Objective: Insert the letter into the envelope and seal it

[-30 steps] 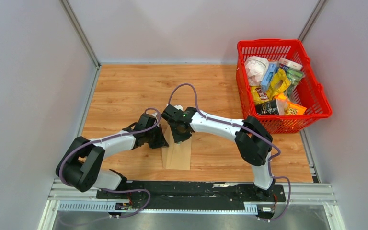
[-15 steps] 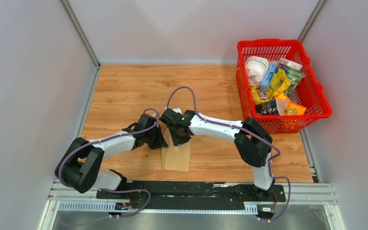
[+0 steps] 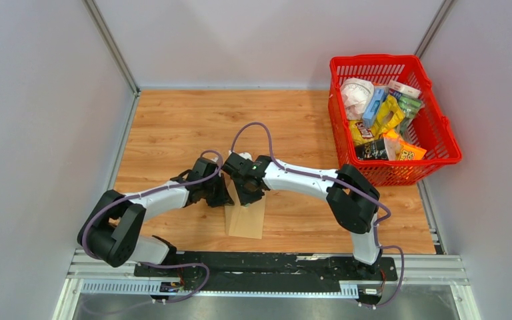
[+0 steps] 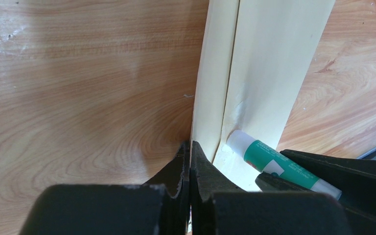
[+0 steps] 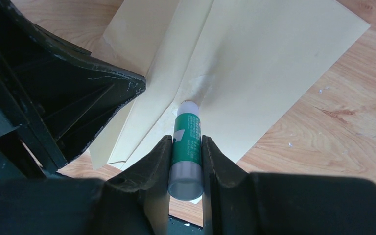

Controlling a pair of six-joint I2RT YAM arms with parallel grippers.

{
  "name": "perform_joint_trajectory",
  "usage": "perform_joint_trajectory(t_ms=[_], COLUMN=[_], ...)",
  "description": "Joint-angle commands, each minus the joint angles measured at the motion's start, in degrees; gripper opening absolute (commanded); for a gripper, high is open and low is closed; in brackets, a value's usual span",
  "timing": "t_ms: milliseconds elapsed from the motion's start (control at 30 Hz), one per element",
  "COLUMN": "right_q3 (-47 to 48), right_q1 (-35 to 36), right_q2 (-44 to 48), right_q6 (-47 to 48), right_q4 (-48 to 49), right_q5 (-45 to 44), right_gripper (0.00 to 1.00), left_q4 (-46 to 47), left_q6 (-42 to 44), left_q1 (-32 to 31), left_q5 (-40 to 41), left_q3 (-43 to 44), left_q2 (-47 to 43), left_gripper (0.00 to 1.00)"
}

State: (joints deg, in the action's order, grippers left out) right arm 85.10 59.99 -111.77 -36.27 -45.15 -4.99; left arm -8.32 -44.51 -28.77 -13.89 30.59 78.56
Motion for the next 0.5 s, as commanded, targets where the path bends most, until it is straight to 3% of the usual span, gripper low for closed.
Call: perform_joint_trajectory(t_ms=[0,467], right_q3=[-1.08,2.88], right_q1=[0.66,-4.53], right_q2=[1.64,-3.28], right_q6=[-0.82,-0.03], right_q4=[0.67,0.67], right_q5=[0.96,-0.37], right_gripper=[0.0,0.0], left_q4=[-2.58,-6.88], left_q6=[3.29,12.86], left_q1=[0.03,-0.05], left_q5=[0.62,-3.42], left_q3=[2.19,6.76], left_q2=[1.85,6.77], left_gripper=[0.0,0.0])
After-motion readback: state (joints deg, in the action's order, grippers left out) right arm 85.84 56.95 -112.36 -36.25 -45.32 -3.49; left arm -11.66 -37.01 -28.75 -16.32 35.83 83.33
